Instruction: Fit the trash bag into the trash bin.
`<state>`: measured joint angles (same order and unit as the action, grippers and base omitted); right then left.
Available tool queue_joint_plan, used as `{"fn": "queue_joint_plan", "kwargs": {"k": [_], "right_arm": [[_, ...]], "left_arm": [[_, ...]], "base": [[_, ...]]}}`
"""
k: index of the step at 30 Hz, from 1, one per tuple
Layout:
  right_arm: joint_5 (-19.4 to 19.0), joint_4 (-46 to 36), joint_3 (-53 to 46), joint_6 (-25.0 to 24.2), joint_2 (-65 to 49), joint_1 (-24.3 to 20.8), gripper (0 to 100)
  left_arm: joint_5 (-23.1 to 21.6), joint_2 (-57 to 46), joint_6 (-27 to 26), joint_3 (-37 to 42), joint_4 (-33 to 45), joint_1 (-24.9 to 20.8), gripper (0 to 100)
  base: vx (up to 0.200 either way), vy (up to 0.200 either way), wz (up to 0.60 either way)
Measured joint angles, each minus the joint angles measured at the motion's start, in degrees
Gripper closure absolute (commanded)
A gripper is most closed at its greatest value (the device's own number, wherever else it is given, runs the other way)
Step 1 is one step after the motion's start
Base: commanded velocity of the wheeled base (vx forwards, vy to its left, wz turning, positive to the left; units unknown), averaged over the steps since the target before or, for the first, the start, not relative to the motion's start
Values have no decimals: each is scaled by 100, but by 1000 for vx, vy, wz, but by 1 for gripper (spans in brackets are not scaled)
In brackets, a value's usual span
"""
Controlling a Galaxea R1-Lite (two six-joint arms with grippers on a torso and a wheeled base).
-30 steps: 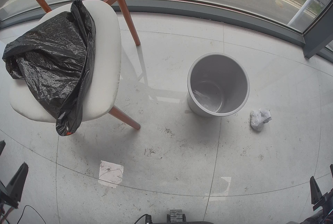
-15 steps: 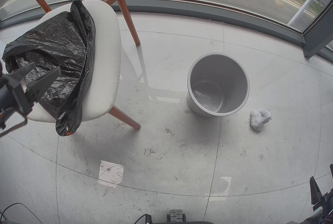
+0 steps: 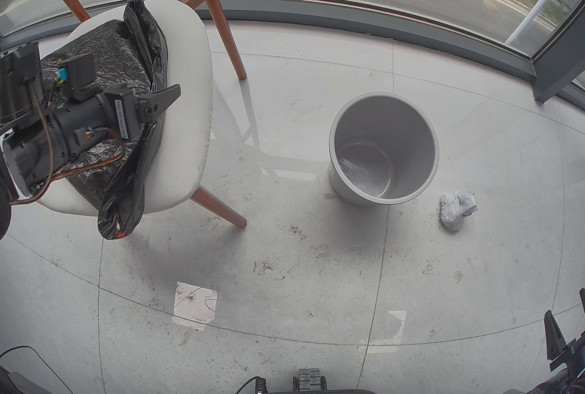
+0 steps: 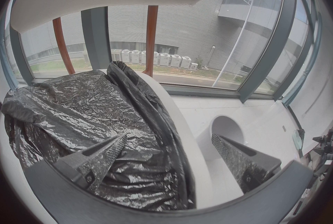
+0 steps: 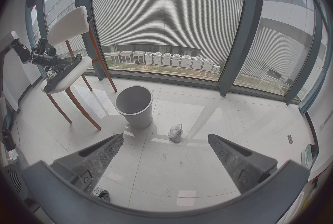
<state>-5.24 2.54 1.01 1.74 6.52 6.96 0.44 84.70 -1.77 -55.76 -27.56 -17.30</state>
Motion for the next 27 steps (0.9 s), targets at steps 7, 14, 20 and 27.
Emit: {"fn": "queue_joint_plan", "kwargs": {"k": [7,14,20,27], "right_arm": [[-4,0,0,0,0,-2,0],[-6,0,0,-2,0,1,0],[-6,0,0,0,0,0,0],[-6,0,0,0,0,-2,0]], "left_arm": [[506,334,-9,-245,211,-279,0],[547,408,-11,-254,222,-328,100],[563,413,0,-223,241,-307,100],[500,347,21,39,215,-89,100]], "base": [[0,0,0],[0,0,0],[0,0,0],[0,0,0]]}}
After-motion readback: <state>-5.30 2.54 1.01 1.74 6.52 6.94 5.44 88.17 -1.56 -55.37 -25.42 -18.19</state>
